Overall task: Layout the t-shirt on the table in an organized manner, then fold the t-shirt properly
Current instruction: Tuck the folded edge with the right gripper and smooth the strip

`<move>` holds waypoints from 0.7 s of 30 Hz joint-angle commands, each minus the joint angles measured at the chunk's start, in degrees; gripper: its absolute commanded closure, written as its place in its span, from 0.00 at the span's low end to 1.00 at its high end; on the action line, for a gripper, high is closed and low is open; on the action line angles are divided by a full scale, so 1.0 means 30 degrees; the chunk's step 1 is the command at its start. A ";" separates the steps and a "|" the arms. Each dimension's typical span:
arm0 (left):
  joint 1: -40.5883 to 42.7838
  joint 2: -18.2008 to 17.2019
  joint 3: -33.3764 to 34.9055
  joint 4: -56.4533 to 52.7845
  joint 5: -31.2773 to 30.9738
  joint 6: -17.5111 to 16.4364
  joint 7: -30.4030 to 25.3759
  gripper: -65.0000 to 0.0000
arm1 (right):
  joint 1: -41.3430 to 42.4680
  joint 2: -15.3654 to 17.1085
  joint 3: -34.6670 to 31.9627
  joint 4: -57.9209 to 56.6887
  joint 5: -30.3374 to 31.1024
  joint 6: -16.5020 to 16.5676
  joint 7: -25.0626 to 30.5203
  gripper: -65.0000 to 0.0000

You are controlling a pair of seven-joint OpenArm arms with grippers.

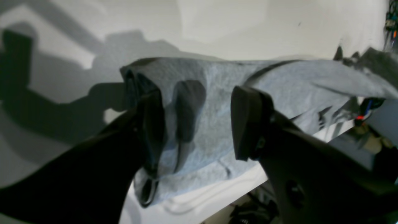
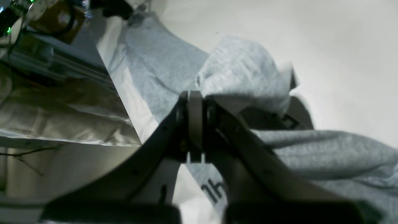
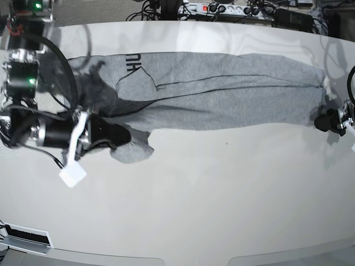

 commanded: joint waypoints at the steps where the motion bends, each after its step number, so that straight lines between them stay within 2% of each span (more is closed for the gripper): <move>1: -0.0379 -0.0525 -0.0080 0.0211 -0.0321 -0.0143 -0.0124 0.47 | -0.0313 0.0437 0.0073 0.0481 0.0423 0.0092 0.0148 1.00; 4: -0.0379 -0.0525 -0.0080 0.0211 -0.0321 -0.0143 -0.0124 0.47 | -0.1661 0.1005 0.0073 0.0605 -0.0248 0.0092 0.0148 1.00; 9: -0.0379 -0.0525 -0.0087 0.0211 -0.0321 -0.0143 -0.0124 0.47 | -0.3381 0.1049 0.0073 0.0605 -0.2208 0.0092 0.0148 1.00; 14: -0.0379 -0.0532 -0.0087 0.0211 -0.0321 -0.0143 -0.0124 0.47 | -0.3716 0.1049 0.0073 0.0605 -0.3526 0.0092 0.0148 1.00; 21: -0.0379 -0.0532 -0.0087 0.0211 -0.0321 -0.0143 -0.0124 0.47 | -0.3759 0.1049 0.0073 0.0605 -0.3818 0.0092 0.0148 1.00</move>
